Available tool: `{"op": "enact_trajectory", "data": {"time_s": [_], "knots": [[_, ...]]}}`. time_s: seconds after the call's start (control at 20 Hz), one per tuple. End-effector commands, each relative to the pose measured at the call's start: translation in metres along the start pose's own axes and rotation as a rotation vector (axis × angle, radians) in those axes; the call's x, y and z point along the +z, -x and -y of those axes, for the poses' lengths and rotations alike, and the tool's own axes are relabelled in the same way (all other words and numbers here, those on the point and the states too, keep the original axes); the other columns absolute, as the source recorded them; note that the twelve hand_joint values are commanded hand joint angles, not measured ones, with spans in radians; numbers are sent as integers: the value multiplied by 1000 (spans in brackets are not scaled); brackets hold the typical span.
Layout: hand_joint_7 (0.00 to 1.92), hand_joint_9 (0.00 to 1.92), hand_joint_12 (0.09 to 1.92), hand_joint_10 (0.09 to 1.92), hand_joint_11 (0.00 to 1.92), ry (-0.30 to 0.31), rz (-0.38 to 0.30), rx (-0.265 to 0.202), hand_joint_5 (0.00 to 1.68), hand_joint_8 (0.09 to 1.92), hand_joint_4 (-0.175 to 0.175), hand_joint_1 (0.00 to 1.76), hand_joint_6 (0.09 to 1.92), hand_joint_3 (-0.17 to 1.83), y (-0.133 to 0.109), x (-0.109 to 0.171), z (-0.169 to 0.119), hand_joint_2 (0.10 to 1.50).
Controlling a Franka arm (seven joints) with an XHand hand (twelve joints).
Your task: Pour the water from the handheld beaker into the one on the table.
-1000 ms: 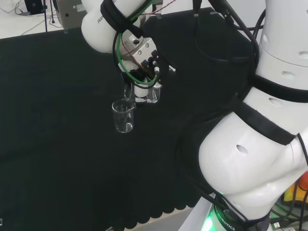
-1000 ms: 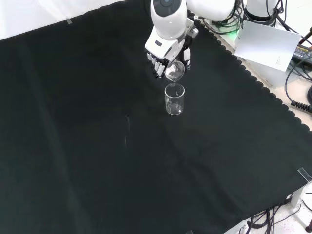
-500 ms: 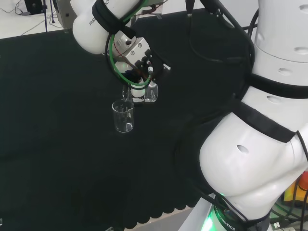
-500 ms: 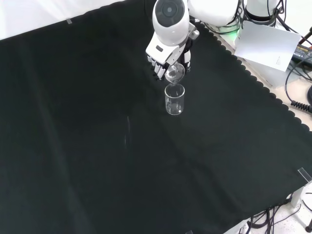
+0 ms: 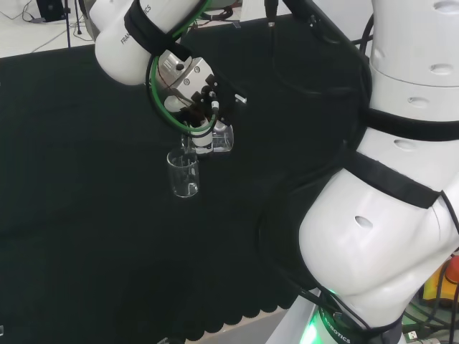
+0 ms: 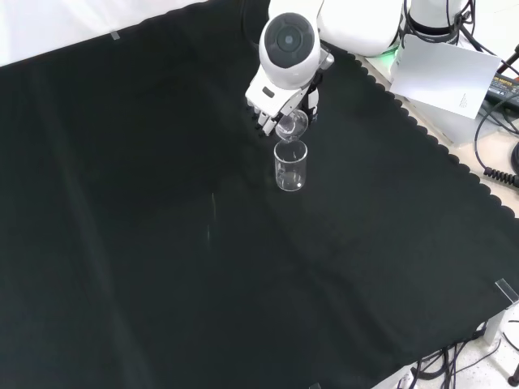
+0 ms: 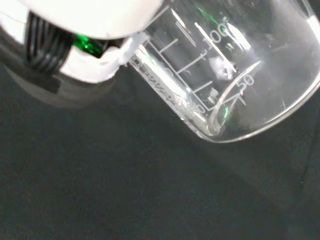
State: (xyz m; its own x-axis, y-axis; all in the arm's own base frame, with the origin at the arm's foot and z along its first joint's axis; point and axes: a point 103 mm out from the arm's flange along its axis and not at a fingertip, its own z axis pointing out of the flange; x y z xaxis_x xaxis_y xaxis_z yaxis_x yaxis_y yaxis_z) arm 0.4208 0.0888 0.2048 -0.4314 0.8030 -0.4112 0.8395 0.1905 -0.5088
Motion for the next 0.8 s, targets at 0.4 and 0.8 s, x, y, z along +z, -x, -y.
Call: {"op": "enact_trajectory", "data": {"time_s": [0.4, 0.8], "knots": [[1475, 1562, 694, 632, 1401, -48, 67, 35, 1207, 838, 15, 1157, 861, 808, -2, -4, -1, 610], [1473, 1562, 694, 630, 1402, -67, 97, 48, 1205, 840, 17, 1156, 864, 806, -5, -9, -3, 612]]}}
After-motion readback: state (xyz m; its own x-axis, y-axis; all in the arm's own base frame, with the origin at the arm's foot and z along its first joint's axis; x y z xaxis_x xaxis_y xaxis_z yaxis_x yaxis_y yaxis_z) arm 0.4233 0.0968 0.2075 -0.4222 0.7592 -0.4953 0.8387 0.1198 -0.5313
